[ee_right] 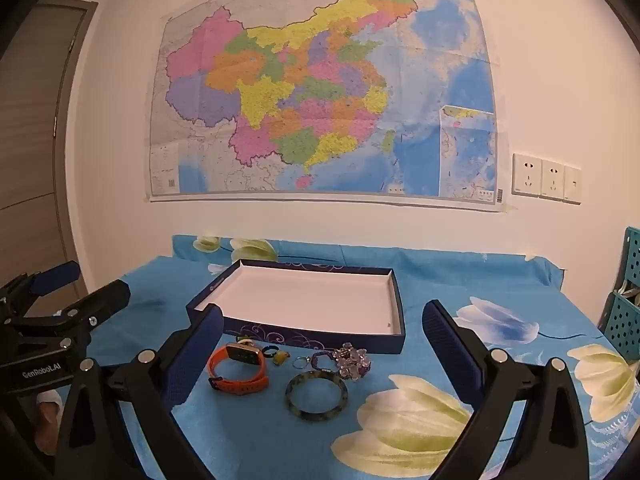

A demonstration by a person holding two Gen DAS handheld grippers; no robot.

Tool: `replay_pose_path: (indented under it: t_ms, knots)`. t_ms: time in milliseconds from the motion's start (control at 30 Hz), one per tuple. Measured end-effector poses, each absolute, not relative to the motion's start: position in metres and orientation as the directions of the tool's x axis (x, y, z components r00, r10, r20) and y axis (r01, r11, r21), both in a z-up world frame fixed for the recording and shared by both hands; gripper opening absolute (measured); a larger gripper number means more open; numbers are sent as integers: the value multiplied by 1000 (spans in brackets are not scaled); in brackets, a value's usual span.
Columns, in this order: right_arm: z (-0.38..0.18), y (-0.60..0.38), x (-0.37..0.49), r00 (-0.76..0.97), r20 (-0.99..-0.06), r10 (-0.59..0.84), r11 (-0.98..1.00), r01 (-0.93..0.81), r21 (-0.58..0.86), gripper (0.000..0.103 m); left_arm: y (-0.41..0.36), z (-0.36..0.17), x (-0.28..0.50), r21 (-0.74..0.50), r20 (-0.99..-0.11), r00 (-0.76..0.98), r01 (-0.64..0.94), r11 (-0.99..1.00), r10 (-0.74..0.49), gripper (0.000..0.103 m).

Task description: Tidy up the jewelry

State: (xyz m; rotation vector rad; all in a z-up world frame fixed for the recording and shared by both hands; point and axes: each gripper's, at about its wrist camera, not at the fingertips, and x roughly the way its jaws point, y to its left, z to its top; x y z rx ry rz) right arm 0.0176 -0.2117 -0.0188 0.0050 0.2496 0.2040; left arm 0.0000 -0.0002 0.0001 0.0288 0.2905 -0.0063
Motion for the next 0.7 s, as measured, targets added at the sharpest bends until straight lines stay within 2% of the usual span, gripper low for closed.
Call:
replay_pose_path:
  t_ms: [700]
  knots:
    - [-9,-213,18,953,-208,220,975,-220,23,96,-2,8,4,32,-260,966,11,999,-2,97]
